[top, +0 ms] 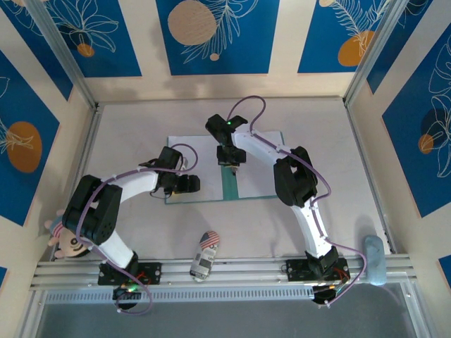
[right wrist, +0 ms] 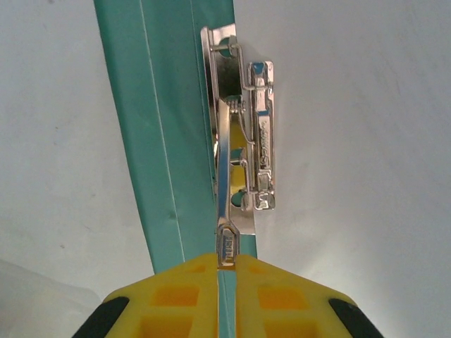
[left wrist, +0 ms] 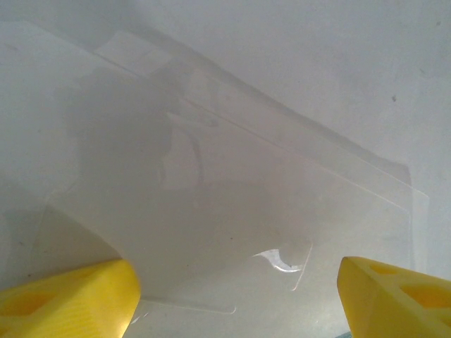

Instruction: Put the files into the folder

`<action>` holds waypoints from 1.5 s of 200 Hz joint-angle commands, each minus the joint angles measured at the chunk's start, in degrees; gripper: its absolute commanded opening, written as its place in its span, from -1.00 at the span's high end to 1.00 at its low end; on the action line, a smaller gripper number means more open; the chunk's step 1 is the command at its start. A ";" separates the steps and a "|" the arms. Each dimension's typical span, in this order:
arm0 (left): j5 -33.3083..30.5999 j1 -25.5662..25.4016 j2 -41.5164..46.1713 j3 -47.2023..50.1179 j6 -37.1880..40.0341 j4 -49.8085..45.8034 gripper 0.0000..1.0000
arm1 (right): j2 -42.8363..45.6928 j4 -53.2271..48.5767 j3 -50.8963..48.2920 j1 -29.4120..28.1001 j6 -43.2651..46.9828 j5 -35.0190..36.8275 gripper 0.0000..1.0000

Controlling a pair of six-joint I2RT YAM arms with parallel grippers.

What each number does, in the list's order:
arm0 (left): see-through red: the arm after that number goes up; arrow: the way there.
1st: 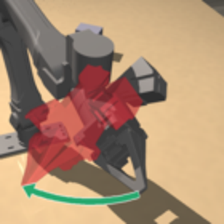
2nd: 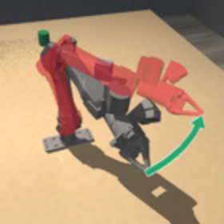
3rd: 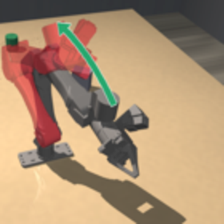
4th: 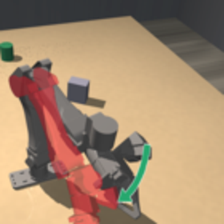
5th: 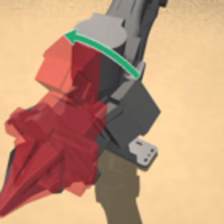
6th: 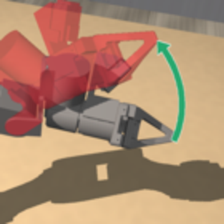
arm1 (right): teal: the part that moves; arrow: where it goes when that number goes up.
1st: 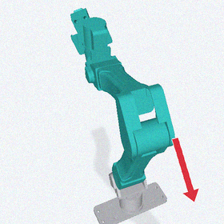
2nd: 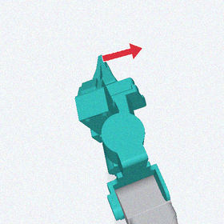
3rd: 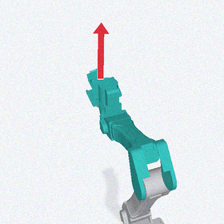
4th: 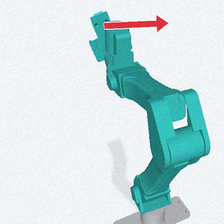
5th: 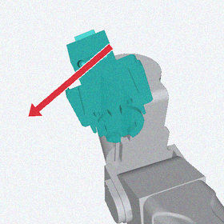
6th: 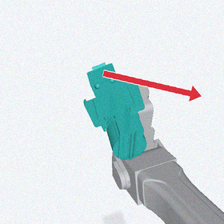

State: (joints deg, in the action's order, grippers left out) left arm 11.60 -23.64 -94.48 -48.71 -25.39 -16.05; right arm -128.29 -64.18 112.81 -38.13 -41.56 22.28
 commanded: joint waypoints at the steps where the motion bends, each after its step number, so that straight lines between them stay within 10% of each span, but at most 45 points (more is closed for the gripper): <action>1: 1.75 0.08 -5.28 4.08 -0.18 -10.55 -0.59 | -0.47 -1.41 -1.50 0.30 -0.08 1.35 0.75; 300: 1.68 0.08 -5.52 4.16 -0.23 -10.72 -0.59 | -1.17 3.01 -9.44 1.91 -1.24 -1.36 0.81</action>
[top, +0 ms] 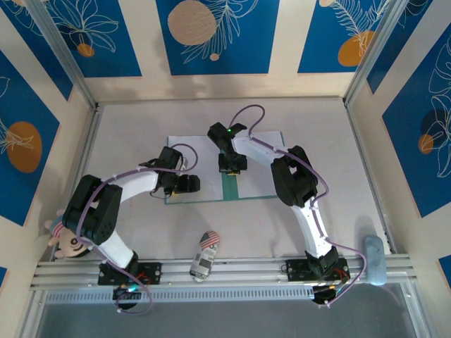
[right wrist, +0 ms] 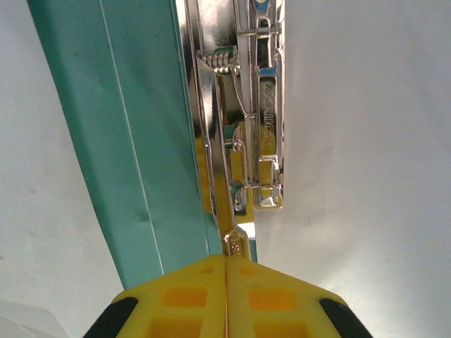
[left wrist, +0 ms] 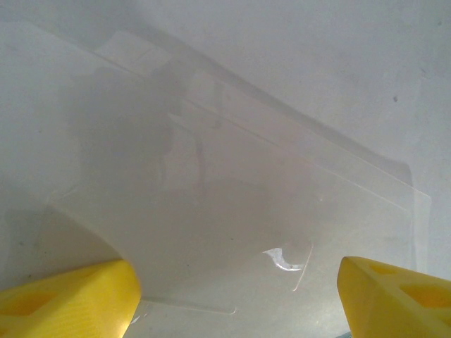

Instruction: Put the files into the folder

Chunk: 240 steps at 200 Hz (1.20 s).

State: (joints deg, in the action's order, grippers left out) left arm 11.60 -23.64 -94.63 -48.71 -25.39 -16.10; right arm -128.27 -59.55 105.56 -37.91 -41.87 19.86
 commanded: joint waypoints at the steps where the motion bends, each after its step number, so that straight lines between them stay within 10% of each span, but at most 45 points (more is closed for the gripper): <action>1: 1.68 0.08 -5.33 4.16 -0.25 -10.69 -0.59 | -1.24 -1.63 -2.19 1.70 -0.94 1.06 0.81; 240: 1.93 0.07 -5.83 3.80 -0.08 -10.88 -0.59 | -2.60 -1.36 -4.11 2.40 -1.91 1.26 0.82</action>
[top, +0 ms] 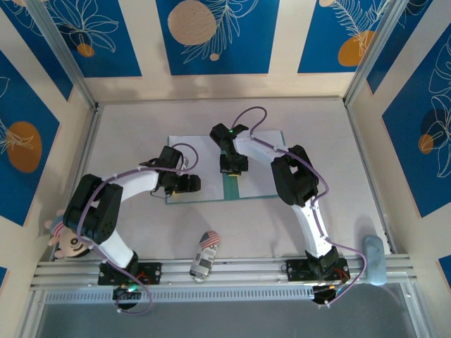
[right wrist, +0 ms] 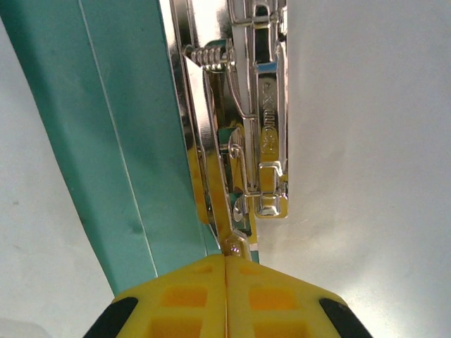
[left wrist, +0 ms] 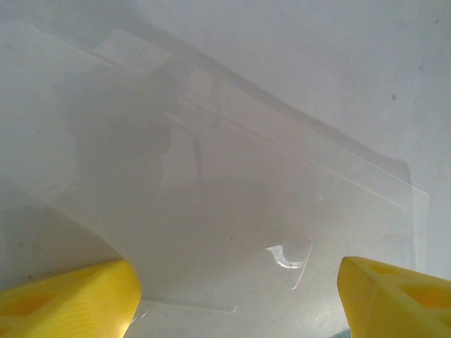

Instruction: Put the files into the folder

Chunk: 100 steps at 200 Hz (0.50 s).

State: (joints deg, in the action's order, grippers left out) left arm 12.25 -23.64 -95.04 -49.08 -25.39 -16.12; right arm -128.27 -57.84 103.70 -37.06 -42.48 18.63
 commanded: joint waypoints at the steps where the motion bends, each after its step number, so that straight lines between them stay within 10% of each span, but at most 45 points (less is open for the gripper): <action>1: 1.28 0.08 -5.46 4.17 -0.09 -10.86 -0.59 | -2.60 -3.02 -2.31 1.55 -1.29 2.47 0.82; 100: 1.28 0.08 -5.71 3.91 0.02 -10.93 -0.59 | -3.94 -1.18 -3.58 2.26 -1.89 -0.70 0.81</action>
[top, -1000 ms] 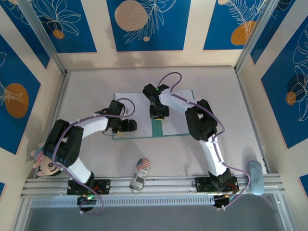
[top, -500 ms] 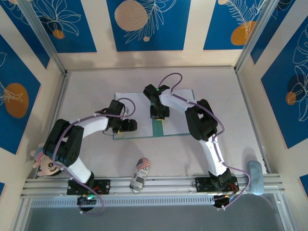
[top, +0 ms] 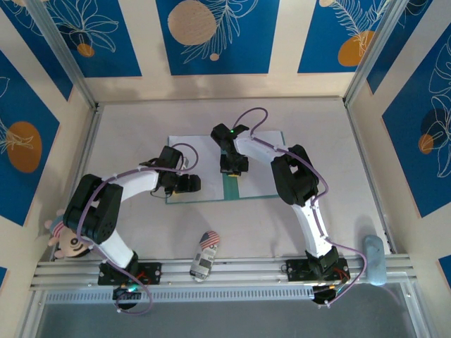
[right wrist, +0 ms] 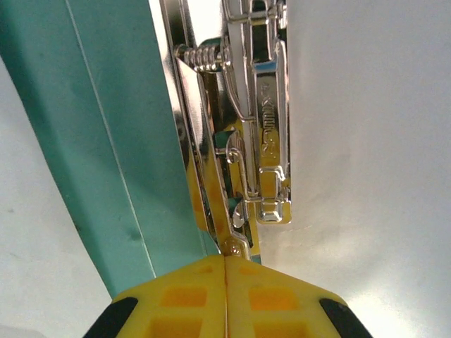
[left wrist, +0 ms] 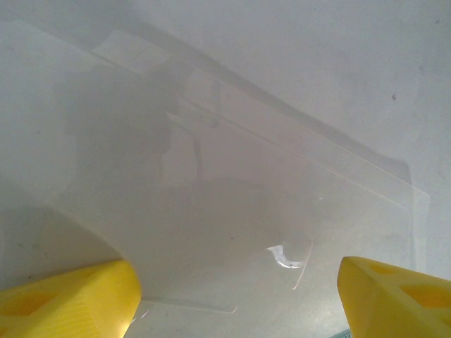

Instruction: Put the files into the folder

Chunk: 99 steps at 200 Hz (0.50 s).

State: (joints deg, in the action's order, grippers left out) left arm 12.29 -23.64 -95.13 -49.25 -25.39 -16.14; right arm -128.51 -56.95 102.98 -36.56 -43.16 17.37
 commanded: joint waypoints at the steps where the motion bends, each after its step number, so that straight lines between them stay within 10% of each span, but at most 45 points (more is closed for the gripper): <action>1: 1.24 0.08 -5.61 4.08 0.00 -10.87 -0.59 | -3.74 -2.01 -2.95 1.75 -1.18 0.44 0.81; 99: 0.98 0.09 -5.77 4.08 -0.14 -11.10 -0.59 | -3.66 0.77 -3.67 2.45 -0.44 -3.47 0.81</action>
State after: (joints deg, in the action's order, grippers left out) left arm 12.32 -23.64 -95.39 -49.30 -25.39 -16.64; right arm -128.46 -55.83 102.28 -35.31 -43.53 13.80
